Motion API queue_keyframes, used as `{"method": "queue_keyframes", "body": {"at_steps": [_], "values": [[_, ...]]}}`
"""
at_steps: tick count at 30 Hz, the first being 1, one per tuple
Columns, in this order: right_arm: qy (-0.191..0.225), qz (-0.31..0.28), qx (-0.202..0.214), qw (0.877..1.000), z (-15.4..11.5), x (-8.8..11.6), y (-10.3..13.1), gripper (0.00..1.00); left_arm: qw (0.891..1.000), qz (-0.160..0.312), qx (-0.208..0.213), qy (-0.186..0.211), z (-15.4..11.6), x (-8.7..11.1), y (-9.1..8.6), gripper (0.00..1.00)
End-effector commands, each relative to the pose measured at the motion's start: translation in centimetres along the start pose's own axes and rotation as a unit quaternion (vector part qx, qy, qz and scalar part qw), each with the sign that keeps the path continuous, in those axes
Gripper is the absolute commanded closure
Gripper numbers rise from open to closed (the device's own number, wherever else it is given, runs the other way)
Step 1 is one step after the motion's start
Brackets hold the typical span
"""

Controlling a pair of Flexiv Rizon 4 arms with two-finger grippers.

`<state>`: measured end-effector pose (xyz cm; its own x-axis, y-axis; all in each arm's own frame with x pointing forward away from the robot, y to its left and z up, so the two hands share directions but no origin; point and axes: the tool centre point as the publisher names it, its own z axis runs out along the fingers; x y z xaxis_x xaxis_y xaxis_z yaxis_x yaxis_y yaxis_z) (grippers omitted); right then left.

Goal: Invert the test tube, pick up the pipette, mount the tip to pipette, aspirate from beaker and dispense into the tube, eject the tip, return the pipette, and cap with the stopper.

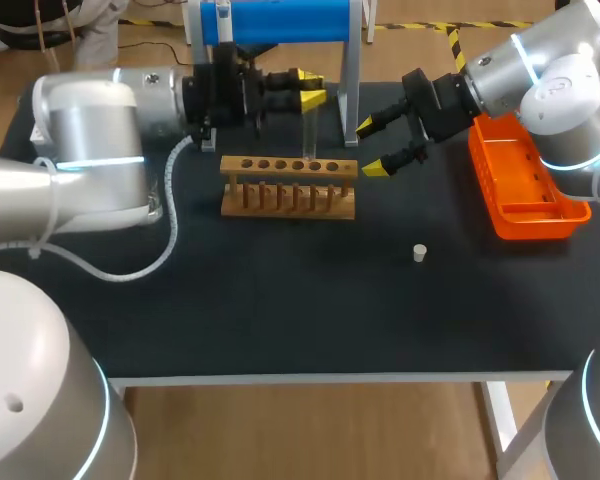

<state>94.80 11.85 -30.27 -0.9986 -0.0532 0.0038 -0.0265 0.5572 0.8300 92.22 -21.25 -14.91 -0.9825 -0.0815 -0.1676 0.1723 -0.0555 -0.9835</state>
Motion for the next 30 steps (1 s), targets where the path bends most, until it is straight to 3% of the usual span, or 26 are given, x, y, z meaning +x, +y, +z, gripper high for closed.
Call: {"method": "queue_keyframes", "body": {"at_steps": [1,5,26,30], "values": [[0.0,0.0,0.001,1.0,-0.09,0.01,-0.02,0.0,1.0,-0.005,0.007,-0.005,0.31,-0.25,1.0,1.0],[0.0,0.0,0.001,1.0,-0.09,0.01,-0.02,0.0,1.0,-0.02,-0.021,-0.006,0.34,-0.38,1.37,1.0],[0.0,0.0,0.001,1.0,-0.09,0.01,-0.02,0.0,1.0,-0.012,-0.018,-0.009,0.26,-0.44,1.37,1.0],[0.0,0.0,0.001,1.0,-0.09,0.01,-0.02,0.0,0.999,-0.029,-0.027,-0.006,0.25,-1.07,1.37,1.0]]}}
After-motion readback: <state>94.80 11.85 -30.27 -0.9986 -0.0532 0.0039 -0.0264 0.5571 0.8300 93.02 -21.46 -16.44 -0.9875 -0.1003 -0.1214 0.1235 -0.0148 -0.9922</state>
